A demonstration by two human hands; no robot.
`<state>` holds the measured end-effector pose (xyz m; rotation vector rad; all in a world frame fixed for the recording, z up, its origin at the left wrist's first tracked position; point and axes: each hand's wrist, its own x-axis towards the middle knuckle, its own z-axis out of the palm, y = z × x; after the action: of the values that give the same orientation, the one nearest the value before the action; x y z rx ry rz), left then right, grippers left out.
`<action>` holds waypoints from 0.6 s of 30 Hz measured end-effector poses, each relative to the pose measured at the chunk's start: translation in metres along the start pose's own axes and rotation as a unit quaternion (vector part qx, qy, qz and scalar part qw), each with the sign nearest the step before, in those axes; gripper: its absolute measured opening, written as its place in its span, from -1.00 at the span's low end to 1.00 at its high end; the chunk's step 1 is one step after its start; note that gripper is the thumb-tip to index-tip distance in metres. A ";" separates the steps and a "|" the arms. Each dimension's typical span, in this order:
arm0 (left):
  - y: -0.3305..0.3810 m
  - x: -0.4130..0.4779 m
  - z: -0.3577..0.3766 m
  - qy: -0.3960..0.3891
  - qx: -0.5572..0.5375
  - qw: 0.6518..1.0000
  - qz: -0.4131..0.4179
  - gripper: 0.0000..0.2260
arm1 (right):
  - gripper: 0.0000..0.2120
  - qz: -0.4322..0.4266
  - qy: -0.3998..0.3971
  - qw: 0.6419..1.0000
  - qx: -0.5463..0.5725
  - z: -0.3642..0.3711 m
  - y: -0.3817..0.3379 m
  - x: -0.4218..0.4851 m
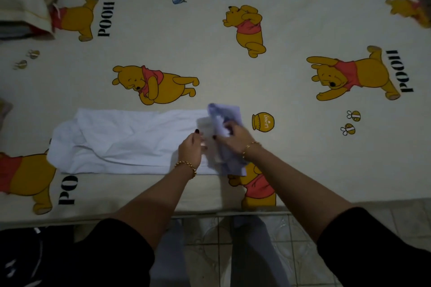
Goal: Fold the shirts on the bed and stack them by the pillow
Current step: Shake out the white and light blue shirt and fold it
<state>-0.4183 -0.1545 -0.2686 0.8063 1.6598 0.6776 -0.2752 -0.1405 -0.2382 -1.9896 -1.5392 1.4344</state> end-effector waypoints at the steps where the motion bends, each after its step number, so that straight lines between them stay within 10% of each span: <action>1: 0.002 0.000 -0.001 0.009 0.014 1.000 -0.027 -0.67 | -0.57 -0.011 -0.032 0.999 0.003 0.010 -0.004 0.000; 11: 0.008 0.006 -0.019 0.009 0.186 0.982 -0.024 -0.75 | -0.83 0.144 0.245 0.953 0.101 0.001 0.030 0.006; 18: 0.008 0.012 -0.048 0.042 0.163 0.986 0.021 -0.74 | -0.52 0.243 0.091 0.958 0.123 0.020 0.029 0.018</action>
<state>-0.4660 -0.1414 -0.2584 1.0602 1.8621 0.4791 -0.2747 -0.1447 -0.2776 -2.3569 -0.7792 1.4643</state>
